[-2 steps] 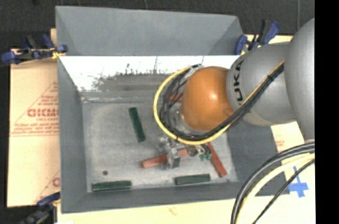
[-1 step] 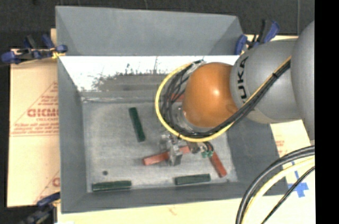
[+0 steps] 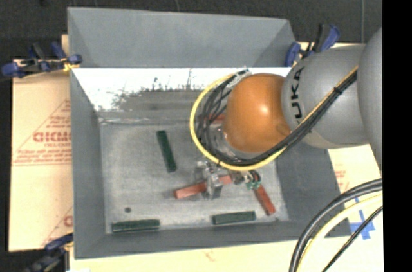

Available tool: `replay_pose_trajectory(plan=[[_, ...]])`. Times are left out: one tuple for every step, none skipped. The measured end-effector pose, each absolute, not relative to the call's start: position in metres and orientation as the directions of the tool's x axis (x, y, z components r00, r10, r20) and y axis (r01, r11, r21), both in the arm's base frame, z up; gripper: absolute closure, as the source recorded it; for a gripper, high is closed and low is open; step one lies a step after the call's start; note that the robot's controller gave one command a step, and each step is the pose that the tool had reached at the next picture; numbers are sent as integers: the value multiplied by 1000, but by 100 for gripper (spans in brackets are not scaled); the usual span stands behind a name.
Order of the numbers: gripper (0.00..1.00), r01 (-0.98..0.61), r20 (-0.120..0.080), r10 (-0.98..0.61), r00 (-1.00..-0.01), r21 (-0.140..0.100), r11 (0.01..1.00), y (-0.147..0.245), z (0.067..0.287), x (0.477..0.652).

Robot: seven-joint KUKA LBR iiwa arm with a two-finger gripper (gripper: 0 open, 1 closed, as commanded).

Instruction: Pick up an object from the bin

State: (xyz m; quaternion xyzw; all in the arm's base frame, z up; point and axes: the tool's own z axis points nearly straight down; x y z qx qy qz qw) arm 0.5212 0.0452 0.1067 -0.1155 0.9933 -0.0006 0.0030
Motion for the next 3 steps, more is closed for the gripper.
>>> replay_pose_trajectory(plan=[[100,-228,-2,-228,-974,-2,974,45,113,520],[100,-228,-1,-228,-974,-2,974,45,123,520],[100,-227,-3,-227,-974,-2,974,45,132,521]])
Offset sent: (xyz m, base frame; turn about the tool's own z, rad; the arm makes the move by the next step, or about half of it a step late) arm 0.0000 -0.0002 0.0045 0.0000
